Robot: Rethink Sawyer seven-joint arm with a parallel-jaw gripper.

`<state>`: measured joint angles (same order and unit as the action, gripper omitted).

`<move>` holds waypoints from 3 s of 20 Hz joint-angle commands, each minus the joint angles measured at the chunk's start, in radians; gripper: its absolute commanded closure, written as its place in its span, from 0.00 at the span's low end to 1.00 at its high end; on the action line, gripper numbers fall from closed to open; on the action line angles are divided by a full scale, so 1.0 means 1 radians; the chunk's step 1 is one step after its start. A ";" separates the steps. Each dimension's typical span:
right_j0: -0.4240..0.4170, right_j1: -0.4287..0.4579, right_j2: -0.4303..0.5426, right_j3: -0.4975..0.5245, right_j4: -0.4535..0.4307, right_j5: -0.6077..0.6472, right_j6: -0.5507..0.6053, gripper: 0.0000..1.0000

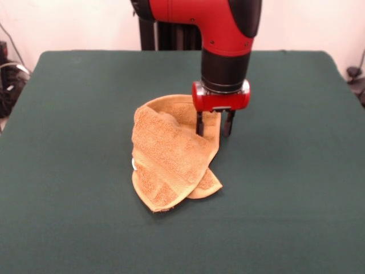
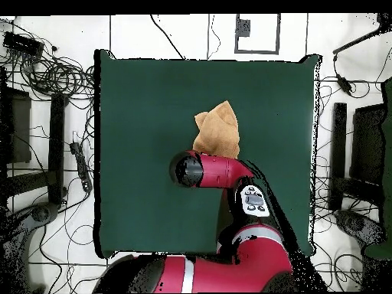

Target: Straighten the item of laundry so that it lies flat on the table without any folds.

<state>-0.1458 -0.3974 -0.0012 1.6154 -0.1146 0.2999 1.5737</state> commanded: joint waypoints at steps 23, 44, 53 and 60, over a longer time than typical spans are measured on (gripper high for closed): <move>0.011 -0.002 0.096 0.028 0.008 0.000 0.129 1.00; 0.096 -0.014 0.059 0.037 0.075 0.035 0.229 1.00; 0.146 -0.015 0.036 0.040 0.123 0.043 0.263 1.00; 0.165 -0.014 0.026 0.039 0.150 0.047 0.253 1.00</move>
<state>-0.0201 -0.4329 -0.0032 1.6160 -0.0363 0.2997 1.5739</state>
